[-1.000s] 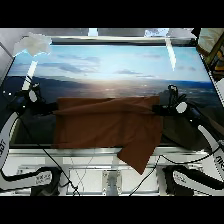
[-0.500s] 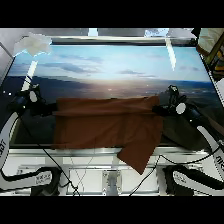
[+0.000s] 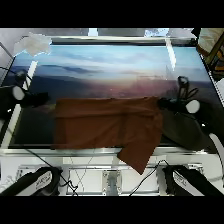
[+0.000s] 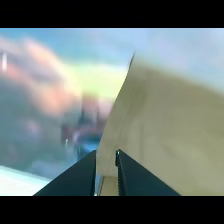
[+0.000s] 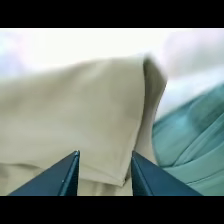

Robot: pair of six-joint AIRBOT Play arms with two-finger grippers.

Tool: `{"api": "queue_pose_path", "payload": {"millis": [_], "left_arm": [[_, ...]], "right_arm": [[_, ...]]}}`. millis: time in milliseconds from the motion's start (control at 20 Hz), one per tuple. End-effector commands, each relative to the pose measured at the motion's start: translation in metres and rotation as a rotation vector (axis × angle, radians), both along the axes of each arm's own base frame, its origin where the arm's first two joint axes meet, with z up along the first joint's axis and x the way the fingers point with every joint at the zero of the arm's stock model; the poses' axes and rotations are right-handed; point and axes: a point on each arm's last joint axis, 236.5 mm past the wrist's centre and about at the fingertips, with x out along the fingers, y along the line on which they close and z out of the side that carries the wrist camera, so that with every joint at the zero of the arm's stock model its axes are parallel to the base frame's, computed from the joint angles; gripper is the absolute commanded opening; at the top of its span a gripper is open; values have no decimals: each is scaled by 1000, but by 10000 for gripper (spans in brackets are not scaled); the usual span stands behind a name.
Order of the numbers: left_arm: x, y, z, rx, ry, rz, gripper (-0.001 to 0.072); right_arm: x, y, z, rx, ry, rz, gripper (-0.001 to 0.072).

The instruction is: Fold the shirts.

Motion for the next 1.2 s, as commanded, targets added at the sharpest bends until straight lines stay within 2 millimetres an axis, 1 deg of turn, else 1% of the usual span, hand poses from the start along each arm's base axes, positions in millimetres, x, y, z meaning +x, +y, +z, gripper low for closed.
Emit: {"api": "queue_pose_path", "payload": {"millis": [0,50,100,150,200,250,300,350,400,450,500,550,600,650,700,750,800,900,1050,1150], "left_arm": [[-34,11,94,106,-208,7,165],[-58,15,105,136,-205,19,165],[-86,17,105,155,-183,32,165],[-112,18,97,166,-152,44,165],[-137,16,81,162,-114,51,165],[-161,13,59,140,-73,71,165],[-181,9,37,103,-42,109,165],[-197,4,15,59,-19,156,165],[-206,0,-2,17,-6,192,165],[-210,-7,-13,-24,-1,207,167],[-210,-17,-20,-65,6,193,219],[-205,-27,-19,-107,-13,177,435],[-196,-35,-14,-143,-50,161,662],[-190,-40,-11,-164,-78,154,672],[-186,-42,-9,-175,-94,150,672],[-186,-43,-9,-181,-90,149,672],[-187,-44,-11,-184,-79,149,672],[-186,-48,-13,-204,-69,146,672],[-181,-60,-10,-254,-83,123,672],[-177,-64,-7,-273,-104,117,672]], "right_arm": [[-28,-22,74,-100,-145,-36,394],[-49,-32,79,-120,-118,-76,394],[-72,-40,77,-127,-80,-112,394],[-90,-42,70,-117,-55,-130,394],[-110,-38,55,-91,-23,-134,393],[-127,-30,37,-51,14,-136,393],[-144,-18,14,24,63,-159,392],[-158,-3,-6,105,109,-166,393],[-171,18,-26,207,166,-160,393],[-182,39,-41,304,222,-150,393],[-190,57,-53,390,273,-143,394],[-196,68,-60,436,301,-129,393],[-201,72,-66,445,320,-112,393],[-207,71,-73,432,347,-110,391],[-215,62,-82,381,382,-120,379],[-219,51,-88,347,406,-169,372],[-216,49,-87,350,402,-188,373],[-222,52,-88,363,437,-194,374],[-250,57,-99,365,596,-197,373],[-251,55,-103,356,617,-206,372]]}}
